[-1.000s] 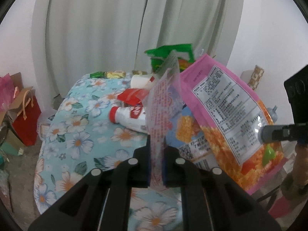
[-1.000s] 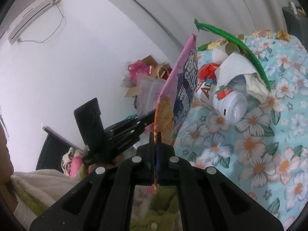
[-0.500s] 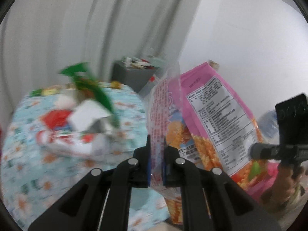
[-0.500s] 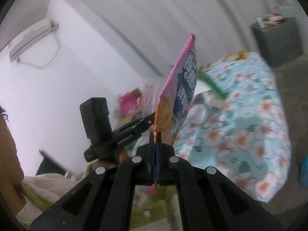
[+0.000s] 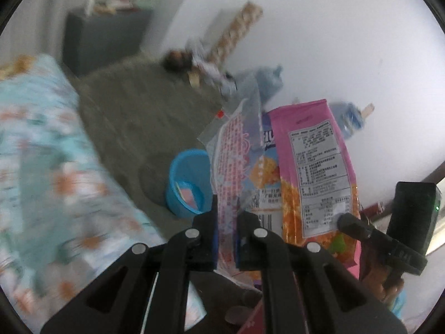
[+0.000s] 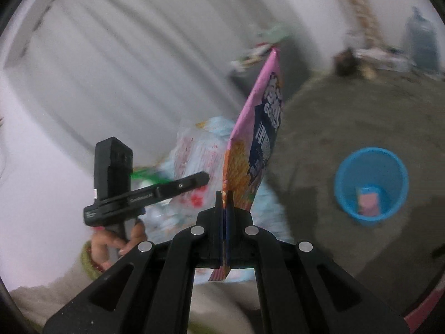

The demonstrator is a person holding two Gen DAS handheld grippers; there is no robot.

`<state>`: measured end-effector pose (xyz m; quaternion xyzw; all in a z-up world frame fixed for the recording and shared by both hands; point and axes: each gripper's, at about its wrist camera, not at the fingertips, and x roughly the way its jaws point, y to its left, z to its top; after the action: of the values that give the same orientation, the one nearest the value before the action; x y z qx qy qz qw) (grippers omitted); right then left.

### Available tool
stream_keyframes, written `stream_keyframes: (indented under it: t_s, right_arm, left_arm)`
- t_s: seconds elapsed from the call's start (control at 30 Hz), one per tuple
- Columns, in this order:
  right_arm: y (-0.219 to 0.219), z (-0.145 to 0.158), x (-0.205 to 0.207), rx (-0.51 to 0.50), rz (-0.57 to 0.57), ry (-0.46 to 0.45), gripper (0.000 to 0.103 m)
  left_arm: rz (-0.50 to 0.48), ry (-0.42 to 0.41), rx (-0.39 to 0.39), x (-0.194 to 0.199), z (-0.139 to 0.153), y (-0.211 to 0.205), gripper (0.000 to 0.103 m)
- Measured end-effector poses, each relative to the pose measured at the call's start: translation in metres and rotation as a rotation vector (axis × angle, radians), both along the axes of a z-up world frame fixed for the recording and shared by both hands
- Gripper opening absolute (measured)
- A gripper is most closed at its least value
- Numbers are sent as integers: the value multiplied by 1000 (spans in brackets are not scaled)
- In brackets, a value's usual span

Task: Collect trash
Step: 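Carry wrapper and chip bag to the blue wastebasket and release both, then return to the bed and grasp the green bag with the right tool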

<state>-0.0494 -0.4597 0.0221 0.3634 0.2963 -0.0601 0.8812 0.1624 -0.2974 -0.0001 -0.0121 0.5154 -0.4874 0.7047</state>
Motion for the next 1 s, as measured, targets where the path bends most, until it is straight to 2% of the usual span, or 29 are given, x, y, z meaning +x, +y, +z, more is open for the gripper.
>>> stream_keyframes:
  t_s: [0.17, 0.27, 0.4, 0.43, 0.47, 0.5, 0.53, 0.57, 0.6, 0.63, 0.67, 0.73, 1.0]
  right_arm:
    - [-51, -48, 18, 13, -120, 84, 0]
    - [-78, -77, 25, 45, -177, 121, 0]
    - [-113, -111, 32, 31, -258, 178, 1]
    - [-123, -122, 36, 16, -296, 189, 5]
    - [-131, -128, 35, 5, -326, 196, 7]
    - [-139, -138, 37, 0, -353, 206, 11]
    - [-144, -149, 31, 8, -366, 213, 29]
    - [-153, -165, 36, 20, -390, 237, 47]
    - [-157, -171, 35, 24, -407, 266, 49]
    - [-163, -181, 38, 29, -426, 302, 49]
    - [-165, -183, 37, 39, -431, 311, 49]
    - [-167, -188, 34, 68, -446, 308, 50]
    - [-154, -162, 22, 32, -431, 240, 57]
  left_arm:
    - [-53, 110, 56, 19, -57, -88, 8]
    - [-49, 162, 69, 31, -87, -122, 8]
    - [-25, 203, 91, 47, -123, -170, 10]
    - [-5, 208, 96, 53, -132, -180, 20]
    - [13, 215, 106, 58, -138, -186, 46]
    - [48, 226, 127, 63, -148, -194, 60]
    - [92, 237, 138, 67, -157, -198, 71]
    - [120, 246, 139, 68, -162, -199, 71]
    - [147, 266, 147, 69, -167, -197, 71]
    - [155, 286, 154, 68, -169, -193, 71]
    - [154, 324, 146, 68, -172, -190, 71]
    - [133, 342, 112, 69, -170, -187, 71]
    - [91, 263, 61, 63, -132, -162, 71]
